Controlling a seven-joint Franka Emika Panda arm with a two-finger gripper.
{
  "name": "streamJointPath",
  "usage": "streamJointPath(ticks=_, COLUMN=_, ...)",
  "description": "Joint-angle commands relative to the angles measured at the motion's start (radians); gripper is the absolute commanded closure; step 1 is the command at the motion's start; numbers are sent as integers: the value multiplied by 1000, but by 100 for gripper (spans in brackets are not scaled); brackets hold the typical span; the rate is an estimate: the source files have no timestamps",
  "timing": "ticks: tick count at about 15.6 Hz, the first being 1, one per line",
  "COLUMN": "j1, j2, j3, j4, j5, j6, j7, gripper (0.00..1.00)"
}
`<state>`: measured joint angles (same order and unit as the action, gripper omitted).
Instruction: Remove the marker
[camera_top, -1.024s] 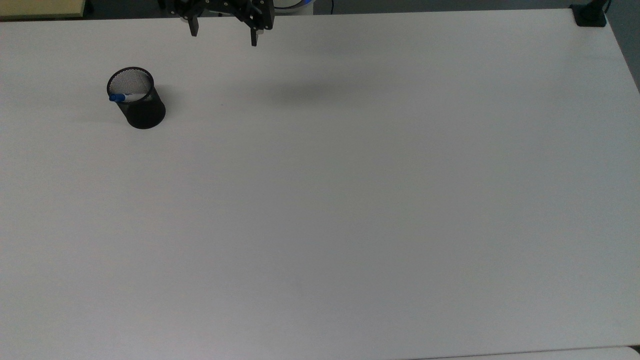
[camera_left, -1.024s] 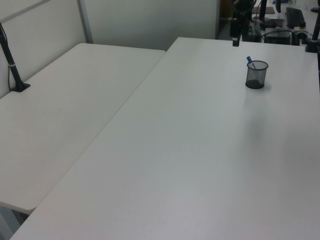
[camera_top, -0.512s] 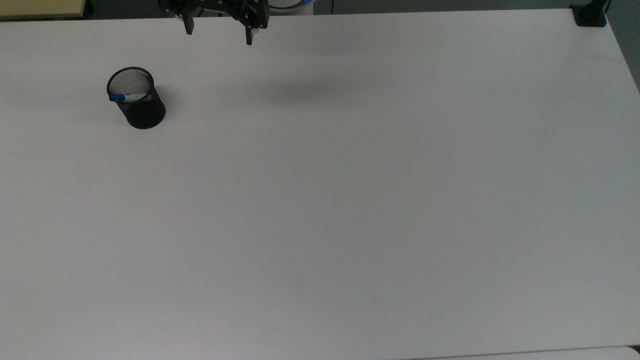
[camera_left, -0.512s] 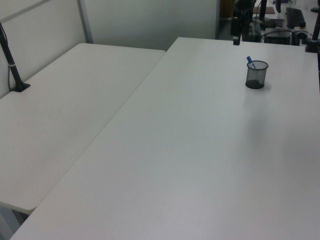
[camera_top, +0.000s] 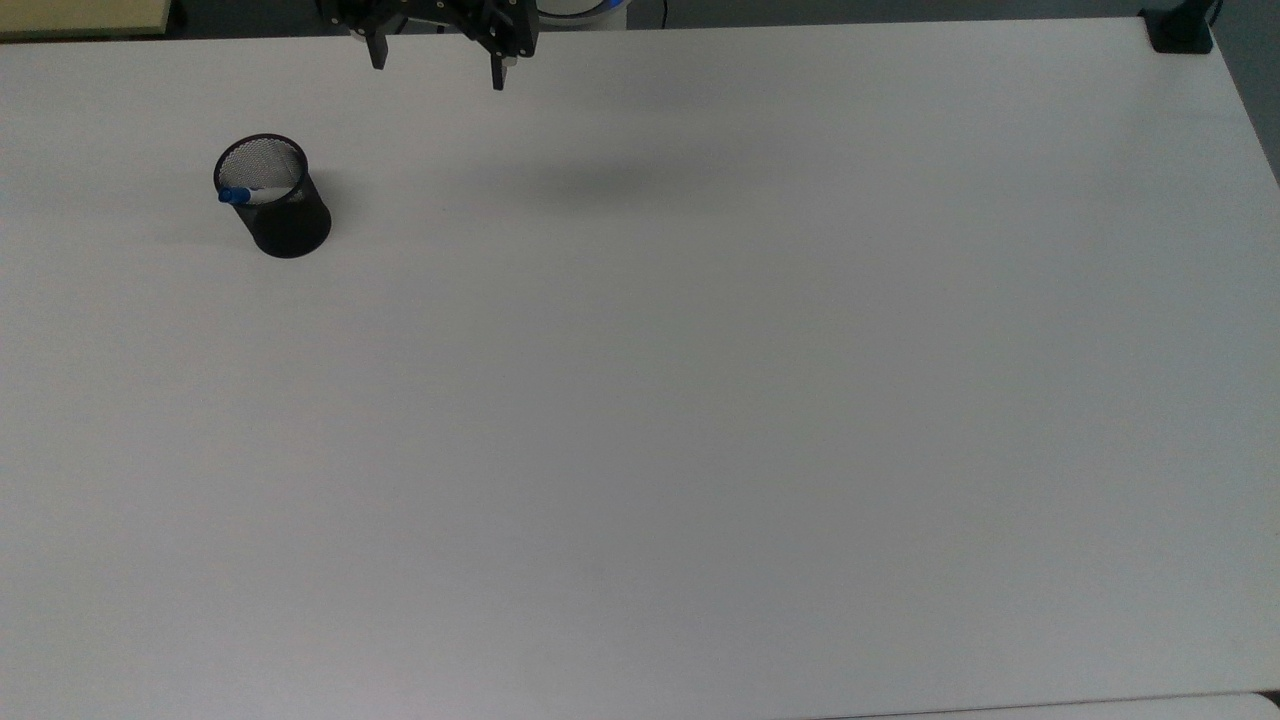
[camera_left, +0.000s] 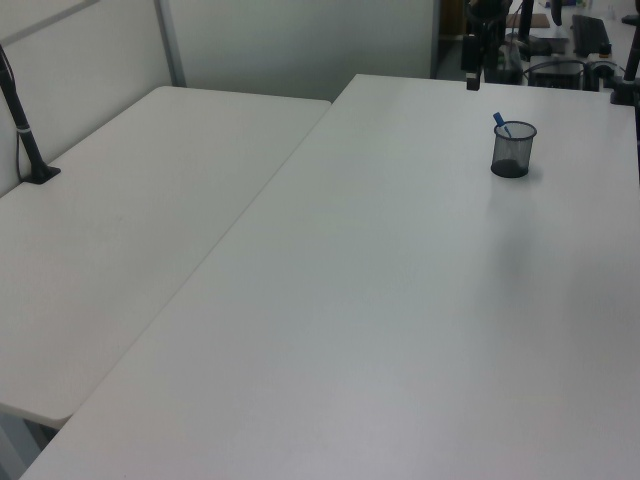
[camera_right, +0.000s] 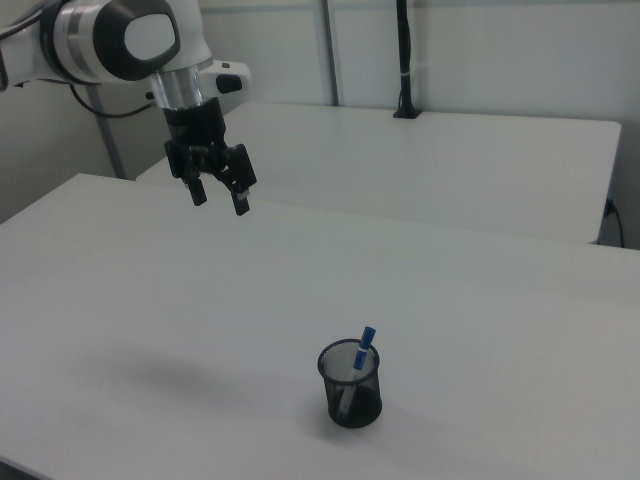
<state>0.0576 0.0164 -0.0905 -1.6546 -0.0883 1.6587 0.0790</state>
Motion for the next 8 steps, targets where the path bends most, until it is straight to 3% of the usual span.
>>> streamJointPath(ticks=1, j1=1, j2=-13, j3=-6, j4=6, j5=21, j6=-27, j7=-15, gripper=0)
streamJointPath(ticks=8, j1=-5, j2=-13, j3=-8, j4=18, j5=21, j6=-27, j7=-13, gripper=0)
